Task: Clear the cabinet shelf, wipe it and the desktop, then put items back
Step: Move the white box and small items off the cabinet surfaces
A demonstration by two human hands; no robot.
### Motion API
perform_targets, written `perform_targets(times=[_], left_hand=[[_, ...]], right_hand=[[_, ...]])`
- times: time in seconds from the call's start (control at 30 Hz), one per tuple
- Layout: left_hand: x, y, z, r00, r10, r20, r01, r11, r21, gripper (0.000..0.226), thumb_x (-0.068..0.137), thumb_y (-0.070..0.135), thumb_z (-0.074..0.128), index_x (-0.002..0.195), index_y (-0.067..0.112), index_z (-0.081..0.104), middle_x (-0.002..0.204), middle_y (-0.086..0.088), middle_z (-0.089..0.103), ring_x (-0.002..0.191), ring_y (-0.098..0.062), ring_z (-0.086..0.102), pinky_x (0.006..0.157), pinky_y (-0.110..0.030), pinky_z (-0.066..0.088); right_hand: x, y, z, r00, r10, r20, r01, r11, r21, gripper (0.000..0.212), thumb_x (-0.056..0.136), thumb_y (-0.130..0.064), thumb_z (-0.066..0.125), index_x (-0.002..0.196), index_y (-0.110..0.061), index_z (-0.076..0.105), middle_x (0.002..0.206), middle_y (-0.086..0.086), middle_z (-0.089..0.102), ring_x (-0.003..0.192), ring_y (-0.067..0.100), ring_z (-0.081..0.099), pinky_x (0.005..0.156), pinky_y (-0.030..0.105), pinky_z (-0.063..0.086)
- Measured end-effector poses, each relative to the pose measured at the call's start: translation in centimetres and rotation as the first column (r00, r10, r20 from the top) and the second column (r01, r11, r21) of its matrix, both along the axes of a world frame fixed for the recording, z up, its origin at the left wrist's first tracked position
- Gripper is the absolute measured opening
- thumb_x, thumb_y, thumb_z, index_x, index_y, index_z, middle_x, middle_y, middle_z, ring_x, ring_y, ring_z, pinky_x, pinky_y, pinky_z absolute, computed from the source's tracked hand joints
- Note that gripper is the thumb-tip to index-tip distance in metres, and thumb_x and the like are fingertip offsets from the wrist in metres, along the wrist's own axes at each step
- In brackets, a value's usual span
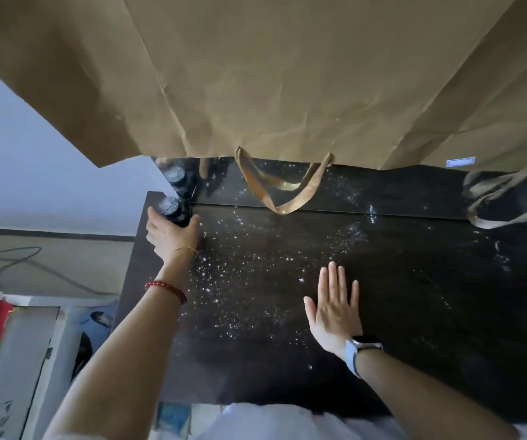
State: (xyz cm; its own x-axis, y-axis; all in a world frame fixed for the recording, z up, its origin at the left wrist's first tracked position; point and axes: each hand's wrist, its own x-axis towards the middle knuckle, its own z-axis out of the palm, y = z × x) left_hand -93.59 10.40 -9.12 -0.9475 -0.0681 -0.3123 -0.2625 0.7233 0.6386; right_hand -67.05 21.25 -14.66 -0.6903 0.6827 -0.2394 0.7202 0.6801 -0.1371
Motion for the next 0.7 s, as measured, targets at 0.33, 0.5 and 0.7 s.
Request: perform_targets(times=[0.33, 0.5, 0.7], left_hand=[[1.3, 0.6, -1.0, 0.99, 0.028, -0.135, -0.011, 0.992, 0.125, 0.063, 0.07, 0.032, 0.075, 0.121, 0.011, 0.046, 0.121, -0.012, 0.056, 0.115, -0.029, 0.049, 0.101, -0.04, 0.039], [9.5, 0.6, 0.6, 0.989, -0.043, -0.142, 0.075, 0.97, 0.232, 0.06, 0.067, 0.028, 0.08, 0.118, 0.012, 0.051, 0.117, -0.008, 0.059, 0.109, -0.023, 0.054, 0.092, -0.027, 0.038], [17.7, 2.8, 2.3, 0.953, -0.251, -0.172, 0.288, 0.927, 0.24, 0.056, 0.063, 0.023, 0.082, 0.112, 0.015, 0.056, 0.11, -0.004, 0.061, 0.105, -0.021, 0.055, 0.093, -0.032, 0.043]], right_hand=[[0.0, 0.2, 0.1, 1.0, 0.021, -0.014, -0.021, 1.0, -0.017, 0.07, 0.095, -0.048, -0.001, 0.135, 0.002, 0.029, 0.142, 0.023, 0.038, 0.132, 0.032, 0.023, 0.107, 0.049, 0.006], [0.5, 0.4, -0.3, 0.995, 0.054, -0.087, -0.054, 0.999, 0.004, 0.06, 0.093, -0.042, 0.021, 0.133, 0.001, 0.034, 0.14, 0.022, 0.042, 0.132, 0.032, 0.028, 0.107, 0.051, 0.017], [4.4, 3.5, 2.6, 0.929, 0.188, -0.319, -0.203, 0.979, -0.012, 0.046, 0.085, -0.022, 0.029, 0.123, -0.006, 0.05, 0.128, 0.01, 0.057, 0.124, 0.027, 0.049, 0.103, 0.051, 0.037]])
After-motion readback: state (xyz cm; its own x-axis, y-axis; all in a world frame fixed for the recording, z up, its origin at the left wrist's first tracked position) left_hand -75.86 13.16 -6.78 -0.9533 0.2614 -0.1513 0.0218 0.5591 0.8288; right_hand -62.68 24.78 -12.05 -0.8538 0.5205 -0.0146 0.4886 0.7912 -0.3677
